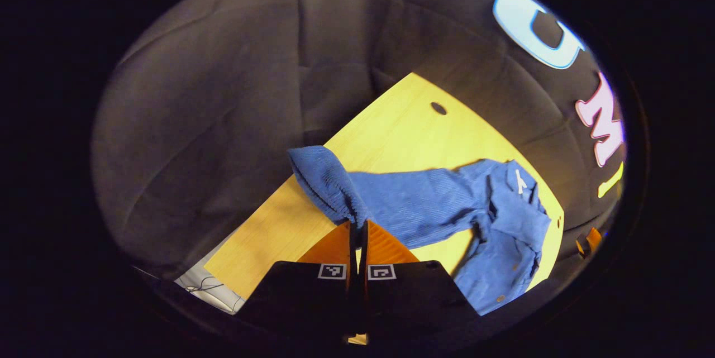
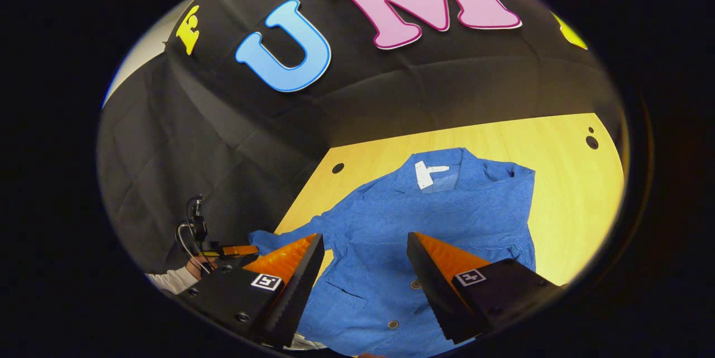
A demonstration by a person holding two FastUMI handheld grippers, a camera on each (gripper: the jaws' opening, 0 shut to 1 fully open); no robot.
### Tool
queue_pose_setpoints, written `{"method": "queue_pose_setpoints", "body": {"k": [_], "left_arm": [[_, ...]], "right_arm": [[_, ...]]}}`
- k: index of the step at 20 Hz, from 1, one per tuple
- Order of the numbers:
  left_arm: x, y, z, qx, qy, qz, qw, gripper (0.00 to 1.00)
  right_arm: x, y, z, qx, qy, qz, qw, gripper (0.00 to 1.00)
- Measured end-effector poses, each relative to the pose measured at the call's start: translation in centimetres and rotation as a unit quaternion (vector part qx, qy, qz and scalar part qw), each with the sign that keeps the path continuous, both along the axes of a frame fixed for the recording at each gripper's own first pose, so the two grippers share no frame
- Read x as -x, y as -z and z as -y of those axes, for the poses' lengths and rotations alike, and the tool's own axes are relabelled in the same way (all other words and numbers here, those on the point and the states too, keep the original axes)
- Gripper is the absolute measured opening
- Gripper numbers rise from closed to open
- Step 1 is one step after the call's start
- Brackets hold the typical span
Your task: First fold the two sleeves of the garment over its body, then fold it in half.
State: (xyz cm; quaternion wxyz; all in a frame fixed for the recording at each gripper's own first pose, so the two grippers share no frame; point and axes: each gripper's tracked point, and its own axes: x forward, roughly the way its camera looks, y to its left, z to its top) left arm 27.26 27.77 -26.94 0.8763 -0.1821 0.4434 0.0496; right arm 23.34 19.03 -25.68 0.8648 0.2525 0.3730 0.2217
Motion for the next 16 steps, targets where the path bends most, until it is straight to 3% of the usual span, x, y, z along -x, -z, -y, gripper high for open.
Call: {"method": "queue_pose_setpoints", "body": {"k": [4,9,12,16], "left_arm": [[-2.5,-7.1,5.9,-0.024,0.055,0.052,0.997,0.0],[-5.9,-14.3,19.5,-0.032,0.159,0.097,0.982,0.0],[-7.7,-15.4,31.8,-0.038,0.25,0.109,0.961,0.0],[-8.5,-11.5,43.5,-0.028,0.336,0.07,0.939,0.0]], "right_arm": [[1.1,0.0,3.3,-0.007,0.01,-0.001,1.0,0.95],[3.3,0.3,9.3,-0.015,0.037,-0.008,0.999,0.95],[5.1,1.8,14.4,0.0,0.065,-0.021,0.998,0.95],[7.0,4.8,18.9,0.019,0.091,-0.051,0.994,0.95]]}}
